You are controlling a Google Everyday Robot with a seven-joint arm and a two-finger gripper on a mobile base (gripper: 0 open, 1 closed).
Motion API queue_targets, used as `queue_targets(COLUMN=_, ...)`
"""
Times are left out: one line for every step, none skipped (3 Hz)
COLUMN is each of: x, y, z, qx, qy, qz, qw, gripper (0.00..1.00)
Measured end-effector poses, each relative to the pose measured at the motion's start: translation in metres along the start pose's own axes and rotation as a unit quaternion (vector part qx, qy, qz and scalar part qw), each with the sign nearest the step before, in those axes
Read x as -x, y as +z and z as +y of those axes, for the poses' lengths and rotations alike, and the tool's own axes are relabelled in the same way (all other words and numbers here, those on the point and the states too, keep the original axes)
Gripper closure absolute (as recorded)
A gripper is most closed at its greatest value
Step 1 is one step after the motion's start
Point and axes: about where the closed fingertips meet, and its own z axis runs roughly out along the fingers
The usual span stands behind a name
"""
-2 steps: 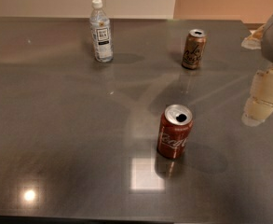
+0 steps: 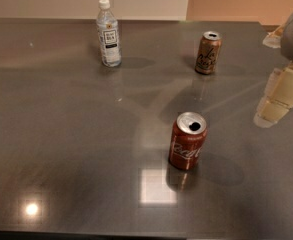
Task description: Knock orange can over
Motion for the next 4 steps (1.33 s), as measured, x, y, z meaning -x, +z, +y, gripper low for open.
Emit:
queue_targets(x=0.003, y=0.008, z=-0.034, qx=-0.021, qy=0.046, qz=-0.024, qw=0.9985, gripper=0.0)
queue_targets(x=0.001, y=0.021, z=-0.077, qx=-0.036, qy=0.086, qz=-0.053, qw=0.9943, gripper=0.0)
queue_targets(x=-0.005, y=0.038, z=-0.118, qx=-0.047, qy=0.119, qz=-0.076, qw=0.9888, gripper=0.0)
queue_targets(x=-0.036, y=0.054, z=-0.134, qx=-0.059, qy=0.142, qz=-0.107, qw=0.9823, gripper=0.0)
